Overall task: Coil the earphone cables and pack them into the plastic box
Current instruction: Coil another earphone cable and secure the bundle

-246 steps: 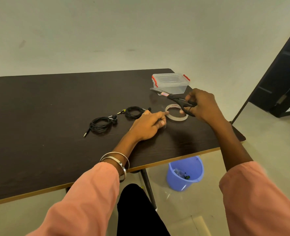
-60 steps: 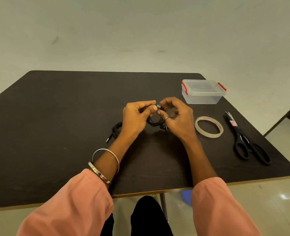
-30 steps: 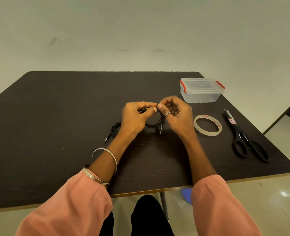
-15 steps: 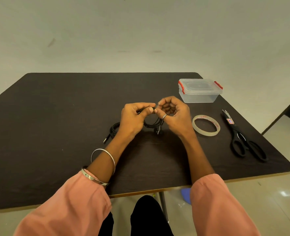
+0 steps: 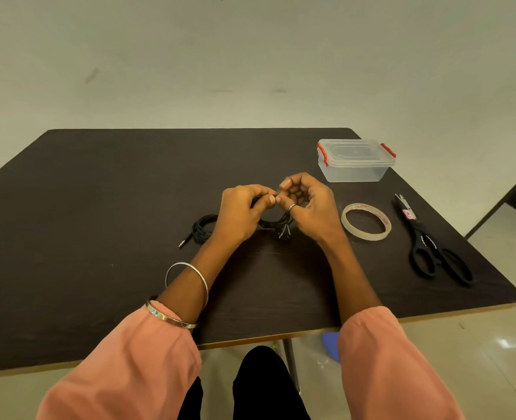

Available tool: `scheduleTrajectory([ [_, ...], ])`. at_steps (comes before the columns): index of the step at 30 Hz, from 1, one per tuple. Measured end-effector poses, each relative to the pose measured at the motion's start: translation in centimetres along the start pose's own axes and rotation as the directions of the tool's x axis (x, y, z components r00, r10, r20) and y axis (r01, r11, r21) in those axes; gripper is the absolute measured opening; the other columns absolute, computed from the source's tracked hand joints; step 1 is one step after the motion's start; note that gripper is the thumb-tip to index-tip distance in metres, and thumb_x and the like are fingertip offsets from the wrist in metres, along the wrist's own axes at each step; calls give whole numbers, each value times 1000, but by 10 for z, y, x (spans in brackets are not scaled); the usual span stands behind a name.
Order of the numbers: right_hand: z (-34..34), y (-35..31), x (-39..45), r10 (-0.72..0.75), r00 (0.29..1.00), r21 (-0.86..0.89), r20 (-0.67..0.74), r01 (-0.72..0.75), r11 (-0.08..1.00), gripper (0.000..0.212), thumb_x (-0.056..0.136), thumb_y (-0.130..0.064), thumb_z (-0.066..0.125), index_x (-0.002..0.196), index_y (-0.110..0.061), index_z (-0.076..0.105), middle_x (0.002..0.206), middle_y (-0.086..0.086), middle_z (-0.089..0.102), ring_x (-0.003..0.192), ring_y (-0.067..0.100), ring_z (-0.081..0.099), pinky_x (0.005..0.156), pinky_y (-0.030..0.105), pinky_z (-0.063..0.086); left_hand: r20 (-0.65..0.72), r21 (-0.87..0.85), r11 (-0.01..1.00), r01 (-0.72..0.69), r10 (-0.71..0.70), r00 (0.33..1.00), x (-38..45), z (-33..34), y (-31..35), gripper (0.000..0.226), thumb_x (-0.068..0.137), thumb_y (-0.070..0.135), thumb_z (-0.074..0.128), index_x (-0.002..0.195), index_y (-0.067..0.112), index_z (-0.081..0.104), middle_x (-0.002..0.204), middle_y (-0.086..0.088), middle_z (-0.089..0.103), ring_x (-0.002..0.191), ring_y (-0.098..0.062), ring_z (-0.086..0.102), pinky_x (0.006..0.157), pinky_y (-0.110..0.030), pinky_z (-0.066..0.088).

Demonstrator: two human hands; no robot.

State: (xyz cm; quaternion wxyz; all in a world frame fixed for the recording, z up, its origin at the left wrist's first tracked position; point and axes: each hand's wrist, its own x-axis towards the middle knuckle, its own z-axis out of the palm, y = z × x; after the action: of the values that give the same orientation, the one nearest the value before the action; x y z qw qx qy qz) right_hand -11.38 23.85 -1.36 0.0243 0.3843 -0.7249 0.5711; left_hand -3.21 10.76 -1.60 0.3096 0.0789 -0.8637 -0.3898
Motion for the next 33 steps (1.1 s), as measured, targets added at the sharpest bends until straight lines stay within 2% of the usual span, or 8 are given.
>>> scheduleTrajectory([
  [3, -1, -1, 0, 19, 1000, 35, 5, -19, 999, 10, 88, -4, 61, 95, -10, 65, 88, 5, 69, 83, 18, 66, 76, 31, 56, 0, 75, 996, -39, 39, 999, 0, 0, 0, 15, 92, 13, 61, 101, 10, 72, 90, 0, 71, 83, -6, 62, 74, -3, 43],
  [5, -2, -1, 1, 42, 999, 20, -17, -41, 999, 11, 93, -11, 57, 94, -10, 68, 88, 2, 71, 85, 15, 67, 79, 34, 56, 7, 117, 992, -50, 49, 999, 1, 0, -1, 14, 93, 14, 59, 99, 11, 71, 91, -1, 70, 83, -8, 62, 76, -15, 49],
  [7, -2, -1, 2, 66, 997, -6, -45, -66, 998, 15, 95, -17, 56, 92, -12, 69, 85, -1, 71, 83, 11, 67, 78, 33, 56, 35, 157, 986, -53, 48, 998, 1, 1, -1, 14, 94, 15, 56, 98, 12, 70, 93, -3, 69, 85, -12, 61, 77, -26, 51],
  [13, 2, 0, 2, 110, 993, -22, -53, -111, 994, 14, 94, -15, 57, 88, -15, 69, 82, -2, 72, 77, 10, 69, 72, 28, 57, 62, 250, 968, -30, 15, 998, 0, 6, 0, 15, 95, 8, 49, 96, 11, 63, 95, -4, 64, 89, -18, 58, 82, -37, 50],
  [16, 4, -3, 1, 173, 984, 34, -43, -171, 985, 14, 94, -15, 57, 88, -14, 70, 81, 5, 73, 69, 16, 71, 65, 33, 60, 50, 295, 954, -60, 48, 998, -2, 6, 4, 15, 94, 4, 48, 97, 7, 62, 97, -8, 63, 91, -21, 57, 80, -36, 47],
  [21, 3, -9, 1, 288, 958, 105, -7, -286, 953, 16, 93, -16, 59, 84, -11, 72, 69, 7, 69, 60, 8, 65, 56, 18, 52, -15, 347, 925, -153, 168, 986, -6, 11, 4, 13, 93, 3, 51, 100, 5, 61, 97, -11, 62, 90, -21, 57, 76, -34, 49],
  [27, 1, -14, 2, 383, 919, 271, 91, -393, 878, 17, 92, -8, 58, 85, -1, 71, 68, 10, 66, 55, 9, 61, 55, 21, 53, -137, 400, 863, -308, 389, 911, -4, 11, 0, 15, 88, 8, 54, 92, 2, 67, 85, -12, 66, 76, -24, 62, 60, -32, 53],
  [33, -4, -14, 2, 418, 886, 375, 202, -464, 802, 17, 93, -5, 55, 88, 2, 70, 75, 8, 70, 61, 13, 62, 56, 24, 53, -124, 413, 803, -430, 517, 847, -4, 7, 0, 27, 87, 10, 49, 104, 3, 70, 87, -10, 67, 81, -22, 62, 68, -30, 54],
])
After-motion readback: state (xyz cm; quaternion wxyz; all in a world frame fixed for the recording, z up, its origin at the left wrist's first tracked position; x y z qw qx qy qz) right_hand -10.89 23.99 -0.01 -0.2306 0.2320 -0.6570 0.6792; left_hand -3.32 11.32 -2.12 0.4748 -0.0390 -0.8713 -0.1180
